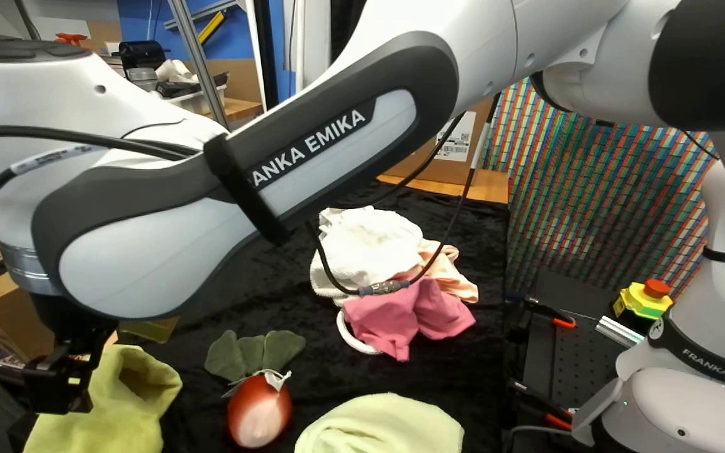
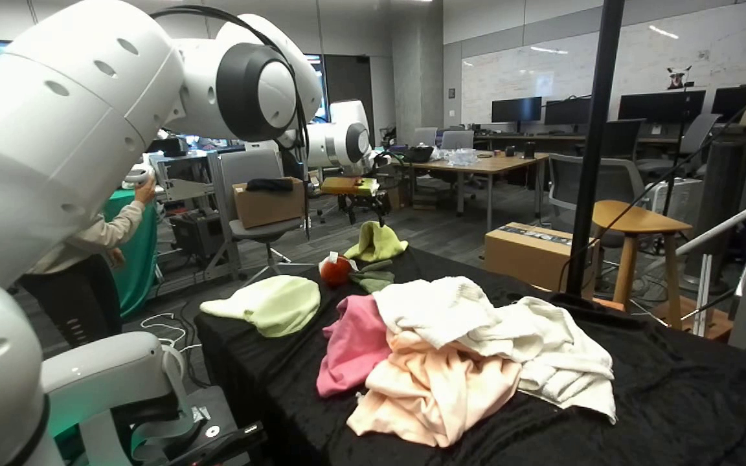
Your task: Place the t-shirts, towels and radish in a pile on the table
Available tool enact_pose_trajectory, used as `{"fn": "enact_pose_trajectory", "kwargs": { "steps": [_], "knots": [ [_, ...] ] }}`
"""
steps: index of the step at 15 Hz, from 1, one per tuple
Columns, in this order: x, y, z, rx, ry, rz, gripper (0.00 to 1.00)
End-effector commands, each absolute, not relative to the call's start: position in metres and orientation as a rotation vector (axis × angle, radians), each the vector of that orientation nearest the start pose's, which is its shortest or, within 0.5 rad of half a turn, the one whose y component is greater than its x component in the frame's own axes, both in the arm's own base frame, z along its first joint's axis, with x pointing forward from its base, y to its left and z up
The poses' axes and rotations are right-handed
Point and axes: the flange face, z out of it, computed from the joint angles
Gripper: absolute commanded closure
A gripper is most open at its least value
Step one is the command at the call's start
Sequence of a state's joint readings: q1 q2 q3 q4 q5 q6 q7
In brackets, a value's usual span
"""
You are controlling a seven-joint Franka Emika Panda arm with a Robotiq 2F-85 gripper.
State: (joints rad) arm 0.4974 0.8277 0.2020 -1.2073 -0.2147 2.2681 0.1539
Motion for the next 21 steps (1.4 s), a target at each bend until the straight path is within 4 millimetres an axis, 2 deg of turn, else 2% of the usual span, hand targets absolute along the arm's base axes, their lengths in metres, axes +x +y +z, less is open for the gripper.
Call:
{"fn": "enact_pose_trajectory", "kwargs": {
  "steps": [1, 12, 20, 21],
  "knots": [
    [0.643, 0.461, 0.314, -2.912, -0.86, -0.478, 0.0],
    [0.655, 0.454, 0.292, -2.935, -0.837, -0.444, 0.0],
    [0.662, 0.443, 0.261, -2.979, -0.826, -0.371, 0.0],
    [0.663, 0.443, 0.259, -2.981, -0.826, -0.357, 0.25]
  ]
}}
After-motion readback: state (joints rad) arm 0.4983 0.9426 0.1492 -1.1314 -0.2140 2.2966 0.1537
